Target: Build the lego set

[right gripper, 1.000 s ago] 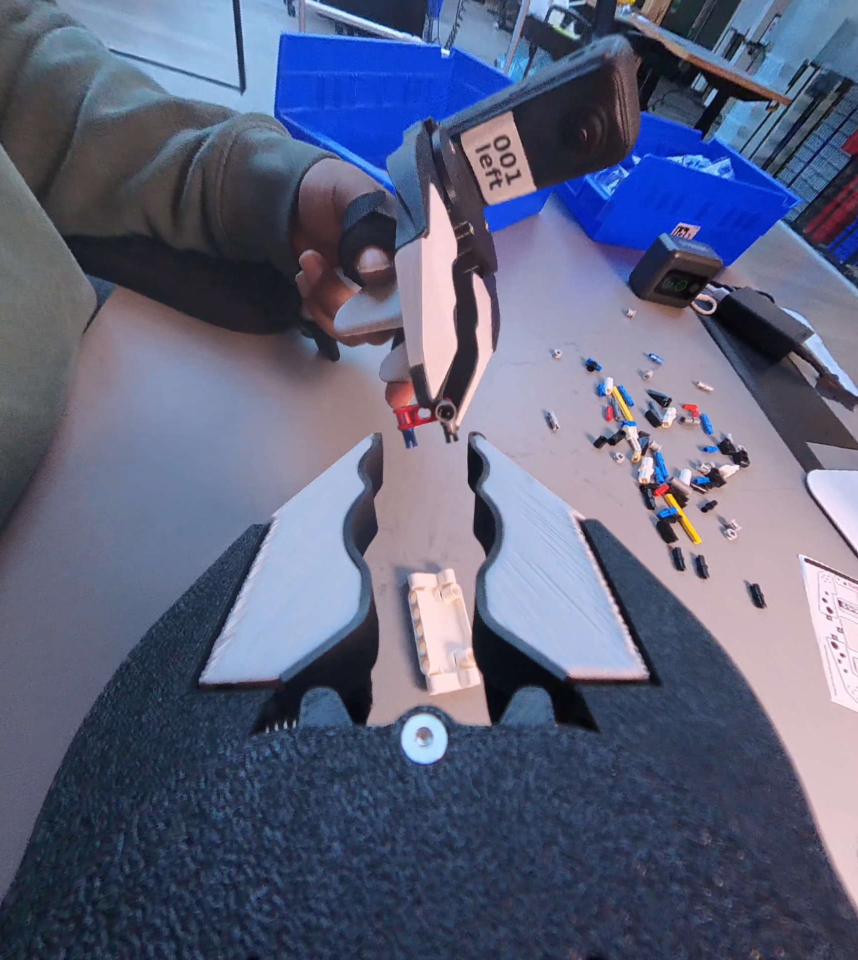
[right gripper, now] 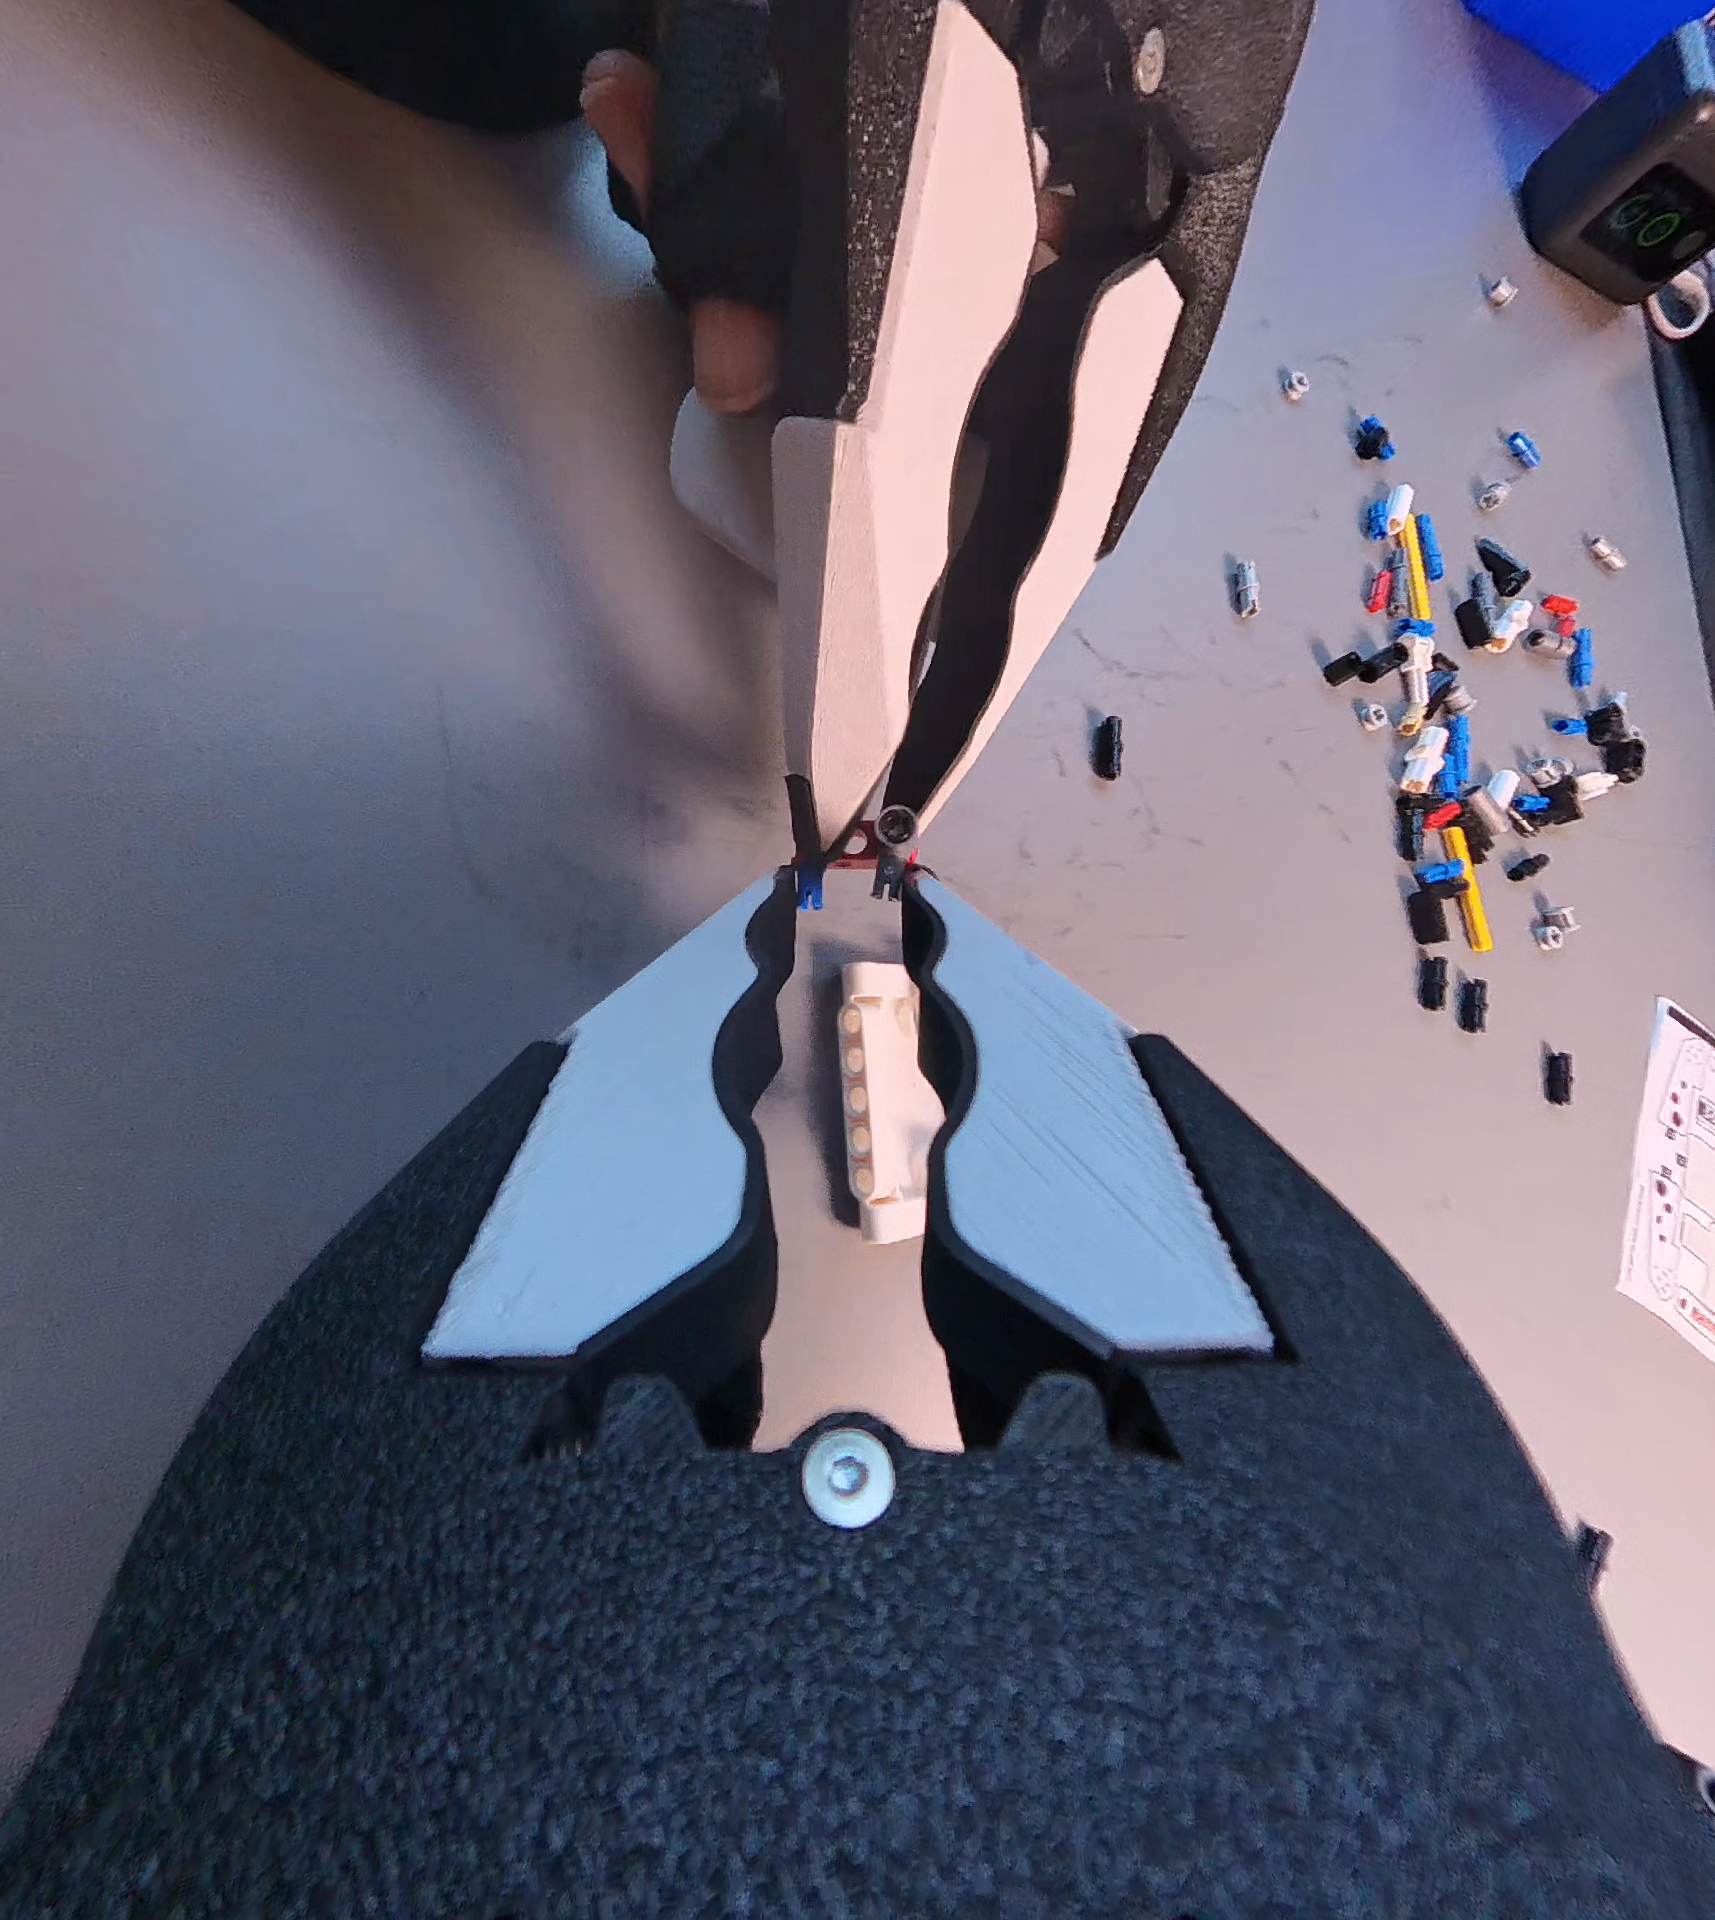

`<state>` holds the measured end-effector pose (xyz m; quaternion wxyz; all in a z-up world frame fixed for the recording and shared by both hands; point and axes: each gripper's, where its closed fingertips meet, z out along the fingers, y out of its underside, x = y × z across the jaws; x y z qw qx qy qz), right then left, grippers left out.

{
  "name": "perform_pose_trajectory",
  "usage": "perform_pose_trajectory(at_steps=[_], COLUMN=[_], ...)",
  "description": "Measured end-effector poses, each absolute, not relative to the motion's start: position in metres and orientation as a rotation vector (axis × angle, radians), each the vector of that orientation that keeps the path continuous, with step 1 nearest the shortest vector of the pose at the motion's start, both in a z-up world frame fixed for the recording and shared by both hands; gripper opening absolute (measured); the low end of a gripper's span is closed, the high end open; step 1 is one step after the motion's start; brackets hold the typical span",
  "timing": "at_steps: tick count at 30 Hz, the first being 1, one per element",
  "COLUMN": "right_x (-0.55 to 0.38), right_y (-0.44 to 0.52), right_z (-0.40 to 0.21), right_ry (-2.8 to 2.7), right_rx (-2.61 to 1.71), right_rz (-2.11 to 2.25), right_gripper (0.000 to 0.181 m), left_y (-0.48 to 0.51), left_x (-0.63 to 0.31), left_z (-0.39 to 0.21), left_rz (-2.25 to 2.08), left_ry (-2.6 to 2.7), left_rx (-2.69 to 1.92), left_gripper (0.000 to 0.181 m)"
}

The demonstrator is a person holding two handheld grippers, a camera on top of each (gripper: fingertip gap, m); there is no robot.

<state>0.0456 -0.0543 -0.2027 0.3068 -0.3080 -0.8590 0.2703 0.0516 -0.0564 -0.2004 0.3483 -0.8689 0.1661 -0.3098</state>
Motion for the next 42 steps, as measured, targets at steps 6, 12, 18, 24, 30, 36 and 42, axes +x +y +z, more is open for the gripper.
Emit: perform_pose_trajectory(at_steps=[6, 12, 18, 24, 30, 36, 42], right_x=[0.048, 0.051, 0.054, 0.052, 0.053, 0.054, 0.055], right_y=[-0.063, -0.071, -0.074, -0.073, -0.073, -0.075, -0.075], right_z=[-0.191, -0.192, -0.193, -0.190, -0.191, -0.193, -0.197], right_ry=[-2.259, -2.269, -2.282, -2.269, -2.269, -2.281, -2.289], right_rx=[-0.829, -0.766, -0.717, -0.706, -0.707, -0.680, -0.626], right_rz=[0.889, 0.903, 0.875, 0.854, 0.850, 0.852, 0.785], right_gripper=[0.021, 0.007, 0.011, 0.009, 0.012, 0.010, 0.009], left_y=[-0.062, -0.071, -0.073, -0.073, -0.075, -0.077, -0.077], left_x=[0.049, 0.056, 0.057, 0.057, 0.058, 0.060, 0.060], left_z=[-0.201, -0.207, -0.205, -0.203, -0.202, -0.204, -0.207], left_rz=[-0.817, -0.833, -0.891, -0.921, -0.936, -0.947, -0.956], left_ry=[0.476, 0.564, 0.557, 0.543, 0.547, 0.556, 0.545], left_rx=[-2.251, -2.277, -2.275, -2.262, -2.258, -2.266, -2.288], left_gripper=[0.009, 0.008, 0.008, 0.008, 0.008, 0.007, 0.007])
